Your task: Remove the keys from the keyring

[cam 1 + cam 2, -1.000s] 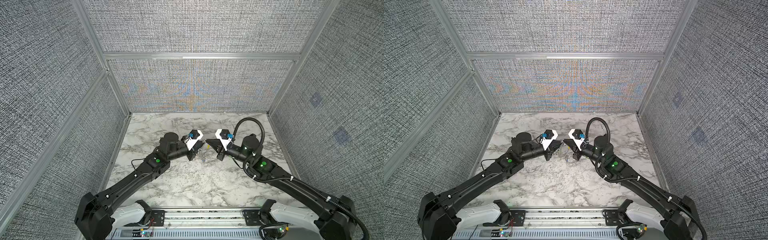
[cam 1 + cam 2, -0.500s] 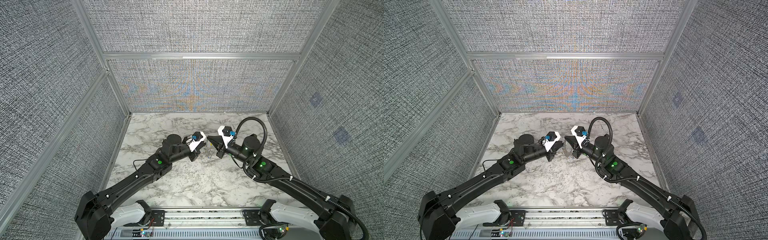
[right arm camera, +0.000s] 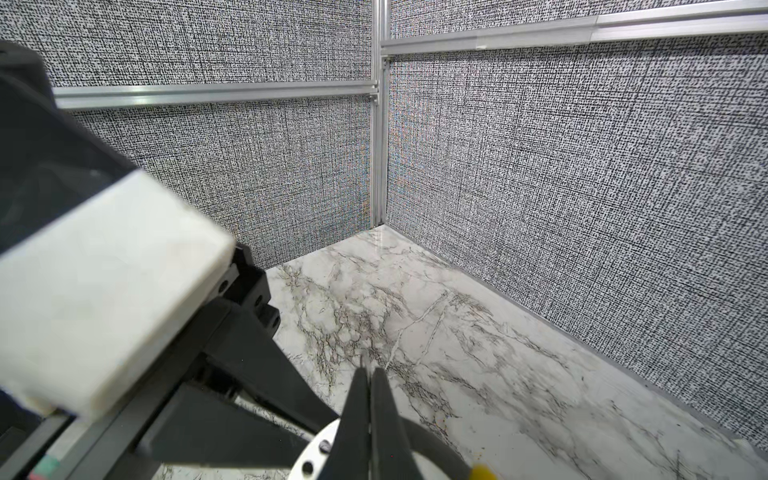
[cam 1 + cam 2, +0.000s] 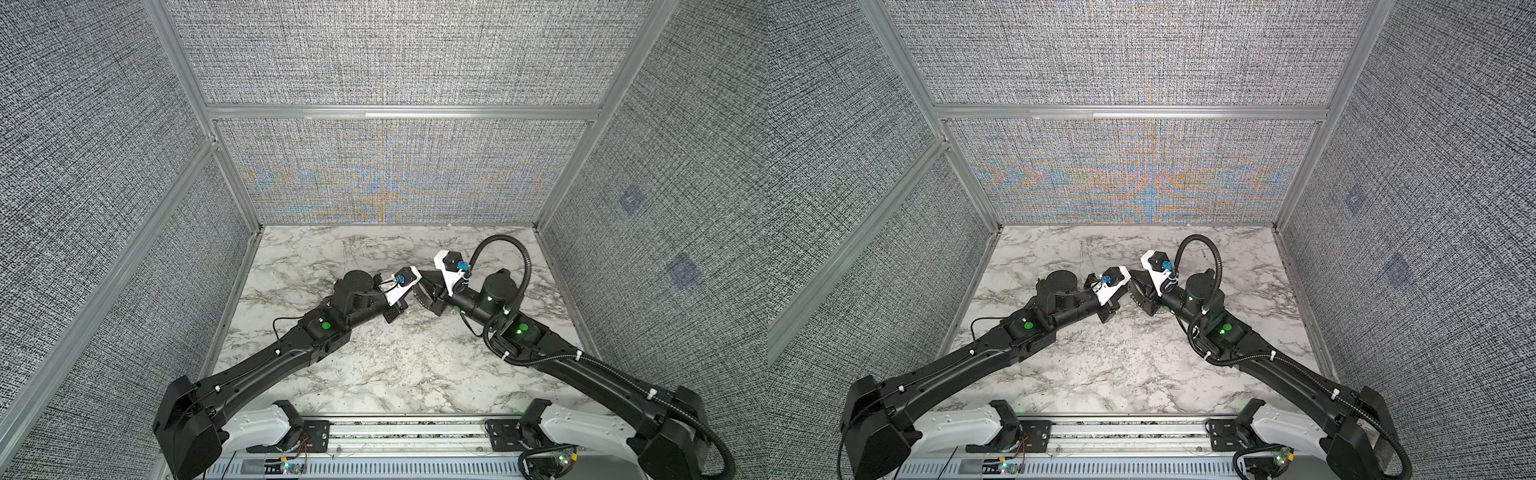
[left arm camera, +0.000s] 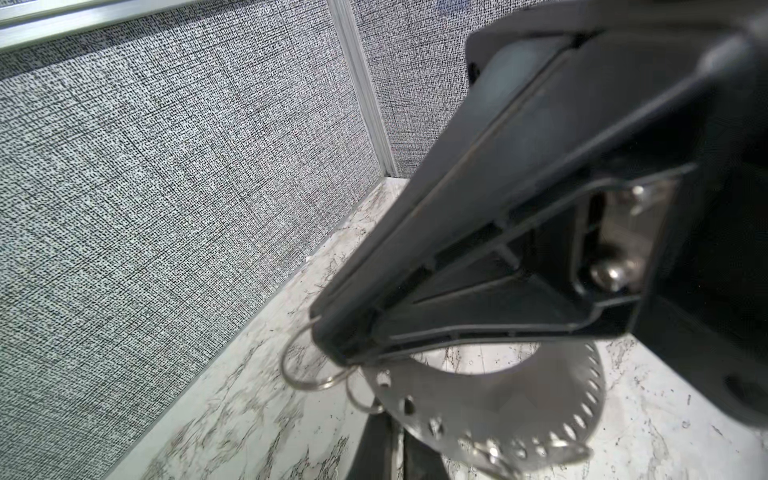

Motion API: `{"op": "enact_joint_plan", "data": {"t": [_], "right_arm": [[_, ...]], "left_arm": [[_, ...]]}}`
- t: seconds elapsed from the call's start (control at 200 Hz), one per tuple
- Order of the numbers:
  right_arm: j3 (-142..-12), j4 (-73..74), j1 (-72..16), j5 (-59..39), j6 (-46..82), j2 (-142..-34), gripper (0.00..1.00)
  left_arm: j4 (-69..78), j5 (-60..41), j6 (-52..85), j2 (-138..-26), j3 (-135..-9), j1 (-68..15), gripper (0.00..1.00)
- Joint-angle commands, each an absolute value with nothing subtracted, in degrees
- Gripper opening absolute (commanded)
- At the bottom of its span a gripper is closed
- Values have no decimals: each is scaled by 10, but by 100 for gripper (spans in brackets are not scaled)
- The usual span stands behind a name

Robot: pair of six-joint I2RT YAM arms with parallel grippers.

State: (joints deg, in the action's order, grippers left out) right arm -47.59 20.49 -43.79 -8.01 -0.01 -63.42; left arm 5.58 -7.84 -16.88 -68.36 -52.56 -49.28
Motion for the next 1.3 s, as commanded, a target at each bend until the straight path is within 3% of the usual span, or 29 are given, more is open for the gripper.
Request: {"op": "enact_joint_plan", "data": {"t": [0.0,0.275,0.58,1.296], "right_arm": [[-481,229,-441,-70,0,-637,0],[-483,222,-443,-80,0,-636,0],[-488,181,-432,-129,-12,-619,0],[-515,117,-399,-221,-19,-622,0]], "left_arm": [[61,-86,-197,-684,-530,-499,0],[60,-71,-219,-679,-528,-504,0],[68,16,-178,-625,-481,-500,0],[73,-14,-162,-607,-465,-473,0]]}}
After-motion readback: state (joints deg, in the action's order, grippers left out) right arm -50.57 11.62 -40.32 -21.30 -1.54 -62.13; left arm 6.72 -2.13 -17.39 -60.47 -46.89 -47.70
